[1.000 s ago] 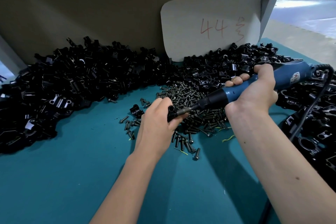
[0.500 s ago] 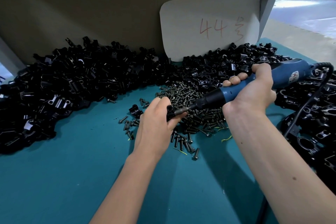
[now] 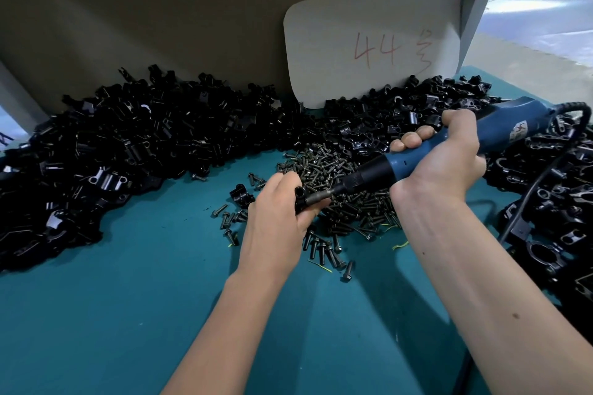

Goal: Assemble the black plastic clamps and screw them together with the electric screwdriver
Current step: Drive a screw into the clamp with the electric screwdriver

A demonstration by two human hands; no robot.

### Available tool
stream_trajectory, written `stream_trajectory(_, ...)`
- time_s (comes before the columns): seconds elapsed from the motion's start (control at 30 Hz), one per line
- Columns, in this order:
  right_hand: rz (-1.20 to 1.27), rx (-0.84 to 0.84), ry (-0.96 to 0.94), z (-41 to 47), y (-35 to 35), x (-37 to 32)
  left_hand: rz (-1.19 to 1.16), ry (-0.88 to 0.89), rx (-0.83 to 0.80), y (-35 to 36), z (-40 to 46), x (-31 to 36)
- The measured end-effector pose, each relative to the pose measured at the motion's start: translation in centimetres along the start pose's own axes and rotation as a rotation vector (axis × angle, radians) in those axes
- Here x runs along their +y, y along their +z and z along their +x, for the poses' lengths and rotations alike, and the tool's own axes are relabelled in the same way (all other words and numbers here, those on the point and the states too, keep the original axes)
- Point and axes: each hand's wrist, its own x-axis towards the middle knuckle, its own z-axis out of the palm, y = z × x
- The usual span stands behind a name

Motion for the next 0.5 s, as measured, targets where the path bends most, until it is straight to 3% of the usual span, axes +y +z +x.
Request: stream_trajectory(0.5, -0.009, -0.117, -0.061, -0.67, 0.43, -0.07, 0.018, -0.038, 0.005, 0.09, -0.1, 0.0)
